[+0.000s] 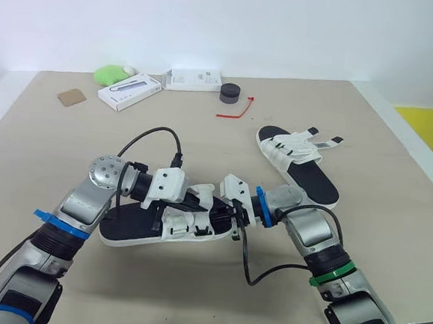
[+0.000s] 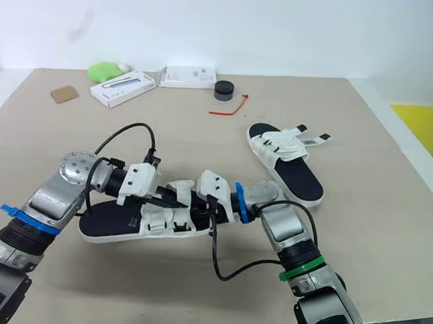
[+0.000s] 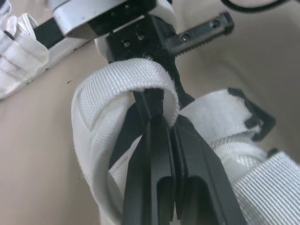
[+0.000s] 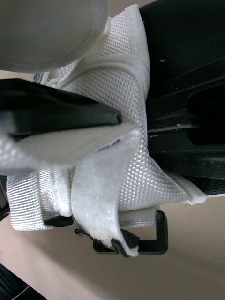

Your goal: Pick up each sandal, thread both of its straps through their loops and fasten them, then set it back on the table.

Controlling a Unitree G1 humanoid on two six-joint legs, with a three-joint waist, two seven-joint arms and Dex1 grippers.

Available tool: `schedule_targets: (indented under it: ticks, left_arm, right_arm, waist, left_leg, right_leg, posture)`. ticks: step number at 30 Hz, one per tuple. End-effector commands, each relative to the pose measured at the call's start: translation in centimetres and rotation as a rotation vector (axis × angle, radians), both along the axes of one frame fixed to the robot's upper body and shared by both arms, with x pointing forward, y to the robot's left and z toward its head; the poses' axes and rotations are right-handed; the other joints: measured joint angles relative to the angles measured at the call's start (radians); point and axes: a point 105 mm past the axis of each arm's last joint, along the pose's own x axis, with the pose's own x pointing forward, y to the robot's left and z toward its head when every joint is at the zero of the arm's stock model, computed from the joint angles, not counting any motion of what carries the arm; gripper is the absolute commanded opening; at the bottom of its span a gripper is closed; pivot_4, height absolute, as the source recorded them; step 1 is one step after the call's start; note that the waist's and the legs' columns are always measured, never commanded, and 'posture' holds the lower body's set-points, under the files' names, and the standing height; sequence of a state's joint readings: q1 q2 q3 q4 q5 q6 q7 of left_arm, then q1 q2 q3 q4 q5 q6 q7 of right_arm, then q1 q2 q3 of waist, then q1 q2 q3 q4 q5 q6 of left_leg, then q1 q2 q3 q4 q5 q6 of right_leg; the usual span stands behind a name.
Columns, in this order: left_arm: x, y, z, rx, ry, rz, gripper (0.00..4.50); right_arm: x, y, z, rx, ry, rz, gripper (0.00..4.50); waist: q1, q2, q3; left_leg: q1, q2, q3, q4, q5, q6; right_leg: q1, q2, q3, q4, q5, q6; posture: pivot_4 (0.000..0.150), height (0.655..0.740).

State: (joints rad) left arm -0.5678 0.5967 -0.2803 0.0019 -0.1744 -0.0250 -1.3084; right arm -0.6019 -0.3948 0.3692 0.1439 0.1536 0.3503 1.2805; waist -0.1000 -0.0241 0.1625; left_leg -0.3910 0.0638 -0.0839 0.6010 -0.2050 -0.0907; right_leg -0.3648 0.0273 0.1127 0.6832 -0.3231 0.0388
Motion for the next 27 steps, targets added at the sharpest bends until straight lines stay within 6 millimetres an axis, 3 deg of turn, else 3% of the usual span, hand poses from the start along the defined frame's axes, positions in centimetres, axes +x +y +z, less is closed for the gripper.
schedule_targets:
  ticks: [1, 6, 11, 16, 21, 24, 27]
  left_arm:
    - [0.5, 0.3, -0.3, 0.038, -0.106, 0.053, 0.04]
    - [2.0, 0.8, -0.1, 0.052, -0.216, 0.142, 0.04]
    - [1.8, 0.7, 0.3, 0.043, -0.228, 0.135, 0.04]
    - [0.1, 0.0, 0.7, -0.014, -0.090, 0.109, 0.04]
    - [-1.3, -1.1, 1.9, -0.144, 0.195, 0.114, 0.04]
    - [-2.1, -1.2, 0.9, -0.073, 0.179, 0.052, 0.04]
    - [-1.7, -1.1, 0.3, -0.034, 0.106, 0.054, 0.04]
  right_arm:
    - [-1.2, -0.2, -3.6, -0.083, 0.124, -0.005, 0.00]
    - [-1.2, -0.1, -3.6, -0.082, 0.123, -0.004, 0.00]
    - [-1.1, 0.0, -3.6, -0.080, 0.121, -0.003, 0.00]
    - [-1.0, 0.0, -3.6, -0.080, 0.121, -0.002, 0.00]
    - [-0.9, 0.0, -3.6, -0.082, 0.121, -0.002, 0.00]
    - [-0.9, 0.0, -3.5, -0.079, 0.120, -0.003, 0.00]
    - [-0.8, 0.0, -3.3, -0.073, 0.121, -0.007, 0.00]
  waist:
    - [0.000, 0.000, 0.000]
    - [0.000, 0.000, 0.000]
    - [0.000, 0.000, 0.000]
    - [-0.001, 0.000, 0.000]
    - [-0.001, 0.000, 0.000]
    - [-0.002, 0.000, 0.000]
    - [-0.002, 0.000, 0.000]
  left_leg:
    - [0.000, 0.000, 0.000, 0.000, 0.000, 0.000]
    - [0.000, 0.000, 0.000, 0.001, 0.000, 0.000]
    - [0.000, 0.000, 0.000, 0.001, 0.000, 0.000]
    - [0.000, 0.000, 0.000, 0.001, 0.000, 0.000]
    - [0.001, 0.000, 0.000, 0.001, 0.000, 0.000]
    - [0.001, 0.000, 0.000, 0.002, 0.000, 0.000]
    - [0.001, 0.000, 0.000, 0.002, 0.000, 0.000]
  right_leg:
    - [0.000, 0.000, 0.000, 0.000, 0.000, 0.000]
    - [0.000, 0.000, 0.000, 0.001, 0.000, 0.000]
    - [0.000, 0.000, 0.000, 0.001, 0.000, 0.000]
    - [0.000, 0.000, 0.000, 0.002, 0.000, 0.000]
    - [0.000, 0.000, 0.000, 0.002, 0.000, 0.000]
    - [0.000, 0.001, 0.000, 0.002, 0.000, 0.000]
    - [0.000, 0.001, 0.000, 0.002, 0.000, 0.000]
  posture:
    - [0.150, 0.7400]
    - [0.150, 0.7400]
    - [0.150, 0.7400]
    - [0.150, 0.7400]
    - [0.150, 0.7400]
    - [0.150, 0.7400]
    - [0.150, 0.7400]
